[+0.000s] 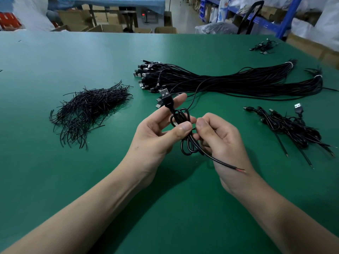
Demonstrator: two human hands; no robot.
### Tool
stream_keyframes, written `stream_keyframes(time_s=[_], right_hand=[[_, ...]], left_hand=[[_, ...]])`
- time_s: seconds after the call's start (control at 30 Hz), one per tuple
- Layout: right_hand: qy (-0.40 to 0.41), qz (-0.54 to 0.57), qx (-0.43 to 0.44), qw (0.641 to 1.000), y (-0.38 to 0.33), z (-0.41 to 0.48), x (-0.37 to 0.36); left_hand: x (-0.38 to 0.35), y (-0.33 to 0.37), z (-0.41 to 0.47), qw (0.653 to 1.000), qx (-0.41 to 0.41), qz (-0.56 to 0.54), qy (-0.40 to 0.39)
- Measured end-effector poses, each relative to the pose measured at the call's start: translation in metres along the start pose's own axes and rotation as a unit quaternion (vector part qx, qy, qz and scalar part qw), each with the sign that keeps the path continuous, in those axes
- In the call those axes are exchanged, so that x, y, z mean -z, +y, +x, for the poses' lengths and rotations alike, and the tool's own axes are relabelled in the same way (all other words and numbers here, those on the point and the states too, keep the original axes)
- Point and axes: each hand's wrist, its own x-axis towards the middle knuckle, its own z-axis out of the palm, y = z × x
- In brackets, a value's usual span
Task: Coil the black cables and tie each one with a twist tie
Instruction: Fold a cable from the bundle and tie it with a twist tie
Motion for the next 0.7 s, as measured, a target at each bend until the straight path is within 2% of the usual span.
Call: stream_keyframes(time_s=[0.17,0.27,0.43,0.7], right_hand=[[0.000,0.013,-0.010,1.000,-0.001,-0.001,0.002],[-0.040,0.024,-0.021,0.999,-0.001,0.000,0.005],[-0.090,-0.049,0.009,0.995,-0.001,0.003,0.016],[-0.081,-0.116,0.027,0.990,-0.002,0.001,0.018]], left_hand=[[0.002,0.000,-0.001,0.999,0.011,0.027,-0.019],[0.004,0.000,-0.001,1.000,-0.002,0.021,-0.014],[0.007,-0.002,0.000,0.999,-0.014,0.038,-0.008],[0.006,-0.004,-0.001,0.995,-0.034,0.088,0.019]])
